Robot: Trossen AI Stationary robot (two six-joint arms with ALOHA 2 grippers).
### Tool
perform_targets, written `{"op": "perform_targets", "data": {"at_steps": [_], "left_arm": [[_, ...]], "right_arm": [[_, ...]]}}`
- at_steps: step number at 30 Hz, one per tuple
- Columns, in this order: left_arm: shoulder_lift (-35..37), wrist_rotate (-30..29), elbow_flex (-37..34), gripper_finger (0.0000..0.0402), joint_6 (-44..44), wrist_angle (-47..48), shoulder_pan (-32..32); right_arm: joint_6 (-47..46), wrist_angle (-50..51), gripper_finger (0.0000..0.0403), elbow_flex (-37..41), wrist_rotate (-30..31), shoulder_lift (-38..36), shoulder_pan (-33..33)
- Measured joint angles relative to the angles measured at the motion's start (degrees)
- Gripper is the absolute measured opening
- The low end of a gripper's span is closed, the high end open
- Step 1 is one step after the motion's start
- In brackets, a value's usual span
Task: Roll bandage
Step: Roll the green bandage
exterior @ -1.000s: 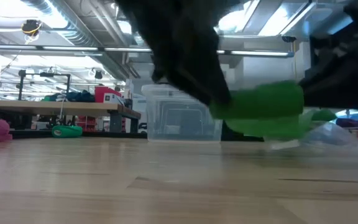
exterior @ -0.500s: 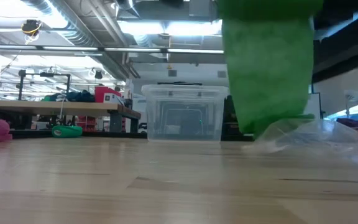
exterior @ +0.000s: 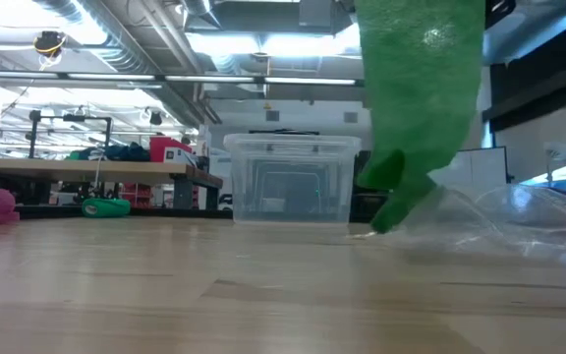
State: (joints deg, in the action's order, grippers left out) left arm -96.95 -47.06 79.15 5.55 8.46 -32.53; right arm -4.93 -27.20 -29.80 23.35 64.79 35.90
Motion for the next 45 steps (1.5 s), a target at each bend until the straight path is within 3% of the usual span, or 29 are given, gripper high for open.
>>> {"op": "perform_targets", "data": {"at_steps": [6, 19, 35, 45], "left_arm": [[0.0, 4.8, 0.0, 0.0136, 0.2, -0.1, -1.0], [-1.3, 4.9, -0.1, 0.0136, -4.0, -6.9, -0.7], [-2.3, 4.8, -0.1, 0.0136, -6.2, -8.5, 1.2], [-2.6, 5.0, -0.1, 0.0134, -11.0, -14.8, 2.0]], "right_arm": [[-0.5, -3.3, 0.0013, 0.0, -1.2, 0.0, 0.0], [-0.5, -5.8, 0.0014, 0.0, -3.7, 0.0, 0.1], [1.3, -5.5, 0.0013, 0.0, -2.0, 0.0, 0.0], [1.8, -6.3, 0.0019, 0.0, -0.9, 0.0, 0.1]]}}
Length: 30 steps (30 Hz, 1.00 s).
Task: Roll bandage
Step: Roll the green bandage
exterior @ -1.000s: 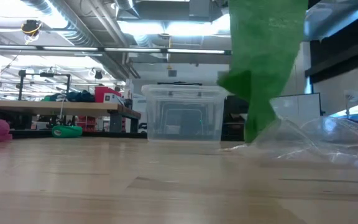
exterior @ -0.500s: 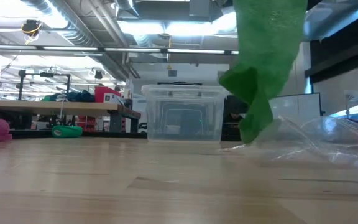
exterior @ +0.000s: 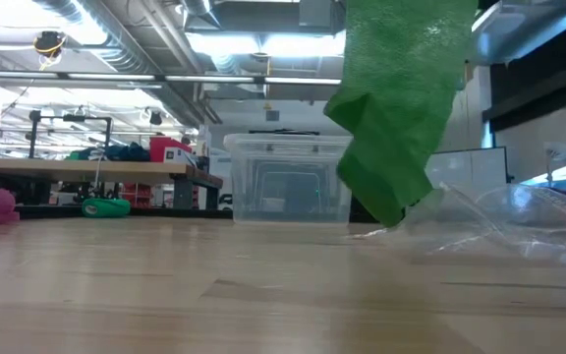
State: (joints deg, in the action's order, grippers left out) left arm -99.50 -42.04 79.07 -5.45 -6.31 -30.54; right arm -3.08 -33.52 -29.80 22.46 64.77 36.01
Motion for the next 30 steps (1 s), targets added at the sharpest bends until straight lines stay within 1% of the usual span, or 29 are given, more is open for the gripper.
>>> {"op": "perform_targets", "data": {"at_steps": [2, 5, 8, 9, 13, 16, 18, 20, 23, 26, 28, 30], "left_arm": [[0.0, 0.0, 0.0, 0.0121, 0.4, -0.1, 0.1], [0.0, 0.0, 0.0, 0.0078, 0.8, -0.2, 0.1], [0.2, -1.0, 0.0, 0.0023, 0.7, -0.6, -0.2], [0.5, -1.0, 0.0, 0.0014, 0.5, -0.6, -0.4], [2.3, -2.0, 0.0, 0.0017, -1.0, -0.1, -2.2], [4.2, -4.5, 0.0, 0.0009, -3.6, -0.2, -3.8], [5.2, -5.1, 0.0, 0.0006, -4.7, -0.2, -4.4], [5.6, -5.5, 0.0, 0.0008, -5.3, -0.8, -4.2], [5.6, -6.4, 0.0, 0.0009, -6.3, -1.7, -3.3], [5.6, -6.5, 0.0, 0.0005, -6.1, -2.2, -1.8], [5.7, -6.5, 0.0, 0.0005, -5.7, -2.5, -0.9], [5.6, -6.4, 0.0, 0.0009, -5.9, -3.0, -0.3]], "right_arm": [[-1.1, 0.1, 0.0022, 0.0, -0.3, 0.0, 0.0], [-5.0, 0.1, 0.0038, 0.0, 0.8, 0.0, 0.0], [-4.2, 0.7, 0.0073, 0.0, 1.0, -0.6, 0.0], [-3.4, 1.1, 0.0087, 0.0, 1.0, -1.2, 0.0], [-1.3, 5.7, 0.0150, 0.0, 1.6, -6.0, 0.0], [-0.9, 11.3, 0.0195, -0.1, 4.2, -10.6, -0.1], [-0.9, 15.7, 0.0219, -0.1, 5.1, -13.4, -0.1], [-1.0, 18.5, 0.0237, -0.1, 4.5, -15.7, -0.1], [-2.4, 17.5, 0.0250, -0.1, 3.3, -15.8, -0.1], [-2.3, 14.8, 0.0250, -0.1, 1.0, -13.7, -0.1], [-0.9, 13.6, 0.0245, -0.1, 1.9, -11.9, -0.1], [0.5, 11.8, 0.0238, -0.1, 4.6, -10.1, 0.0]]}}
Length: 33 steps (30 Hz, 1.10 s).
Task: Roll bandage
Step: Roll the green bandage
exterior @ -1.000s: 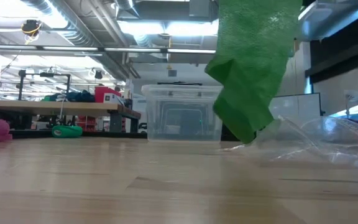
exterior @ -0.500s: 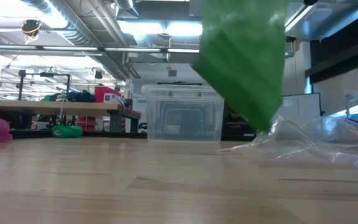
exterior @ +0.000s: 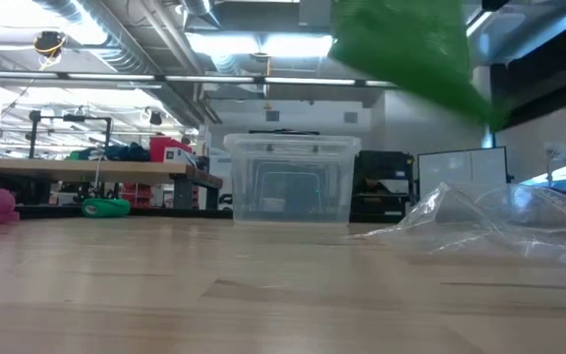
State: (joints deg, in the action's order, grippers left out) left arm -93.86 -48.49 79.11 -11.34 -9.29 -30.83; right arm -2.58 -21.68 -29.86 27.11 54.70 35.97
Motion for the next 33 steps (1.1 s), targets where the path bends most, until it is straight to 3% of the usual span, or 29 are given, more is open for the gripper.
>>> {"op": "perform_targets", "data": {"at_steps": [3, 11, 26, 31, 33], "left_arm": [[0.0, 0.7, 0.0, 0.0012, -0.3, -0.7, 0.5], [0.0, 1.5, 0.0, 0.0008, 0.4, -0.6, 0.9], [0.0, 5.5, 0.0, 0.0012, 2.9, -0.9, 1.4], [-0.1, 16.8, 0.0, 0.0005, 0.8, -3.0, 1.0], [-0.1, 18.0, -0.1, 0.0005, -0.4, -4.3, 0.4]], "right_arm": [[3.1, -4.9, 0.0225, 0.0, 4.4, 2.4, 0.0], [12.9, -16.8, 0.0186, 0.0, 5.8, 6.4, -0.2], [12.4, -18.0, 0.0013, -0.5, -6.6, 7.4, -6.8], [15.4, -13.6, 0.0005, -0.5, 6.4, 7.4, -7.2], [16.3, -11.6, 0.0004, -0.6, 9.4, 7.4, -7.1]]}}
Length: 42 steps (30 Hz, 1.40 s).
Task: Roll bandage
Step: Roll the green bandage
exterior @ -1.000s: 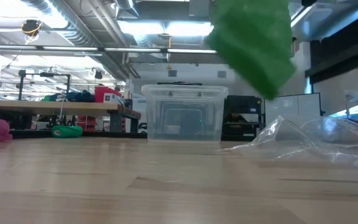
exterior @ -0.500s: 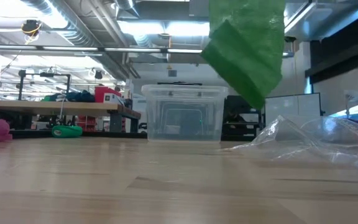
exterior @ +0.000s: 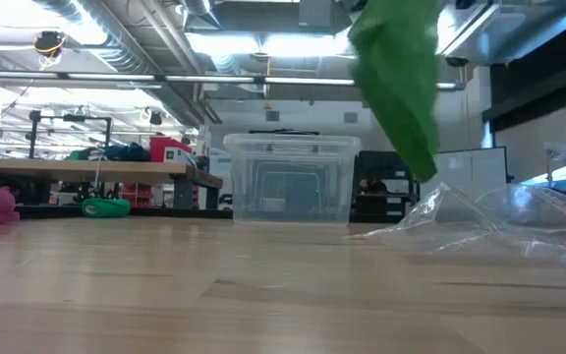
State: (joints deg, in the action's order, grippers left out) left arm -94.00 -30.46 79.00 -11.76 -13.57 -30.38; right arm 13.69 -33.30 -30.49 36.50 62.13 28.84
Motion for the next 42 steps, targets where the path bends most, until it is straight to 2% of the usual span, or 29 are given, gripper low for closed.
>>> {"op": "perform_targets", "data": {"at_steps": [2, 6, 11, 15, 22, 24, 27, 30, 33, 35, 38, 42], "left_arm": [[0.0, 0.0, 0.0, 0.0006, -1.4, -1.1, -0.5], [0.0, -0.9, 0.0, 0.0004, -2.2, -1.4, -0.7], [0.0, -10.8, 0.0, 0.0011, -2.1, -0.9, -0.4], [0.0, -14.0, 0.0, 0.0008, -3.6, -1.5, 0.1], [0.1, -15.4, 0.0, 0.0011, -3.3, -1.5, 0.7], [0.1, -17.4, 0.0, 0.0012, -3.5, -1.4, 0.7], [0.1, -21.2, 0.0, 0.0009, -5.4, -2.0, 0.8], [0.1, -23.8, 0.0, 0.0008, -6.6, -2.7, 1.3], [0.2, -24.6, 0.0, 0.0012, -6.1, -2.7, 2.3], [0.2, -24.7, 0.0, 0.0015, -5.8, -2.7, 2.7], [0.2, -24.9, 0.0, 0.0013, -6.4, -4.1, 3.1], [0.2, -24.8, 0.1, 0.0011, -6.9, -6.4, 3.4]], "right_arm": [[-0.1, 0.4, 0.0004, 0.0, 0.4, 0.0, 0.2], [-1.1, -0.6, 0.0005, 0.0, -2.5, 0.0, 0.1], [-6.0, -0.7, 0.0032, 0.1, -8.1, 0.0, 0.0], [-9.7, 2.0, 0.0079, 0.2, -8.2, 0.0, 0.0], [-10.4, 5.3, 0.0195, 0.2, -8.7, -3.7, 0.0], [-10.3, 10.4, 0.0221, -0.2, -8.7, -6.8, 0.0], [-12.0, 23.4, 0.0248, -2.3, -8.0, -11.3, 0.0], [-19.6, 33.9, 0.0258, -3.9, -7.7, -14.0, 0.0], [-25.0, 37.1, 0.0257, -3.8, -12.5, -13.9, 0.0], [-27.4, 36.4, 0.0251, -3.0, -15.7, -12.3, 0.0], [-29.7, 33.8, 0.0240, -1.4, -16.2, -8.2, 0.1], [-26.5, 20.6, 0.0224, 0.2, -15.8, 0.2, 1.7]]}}
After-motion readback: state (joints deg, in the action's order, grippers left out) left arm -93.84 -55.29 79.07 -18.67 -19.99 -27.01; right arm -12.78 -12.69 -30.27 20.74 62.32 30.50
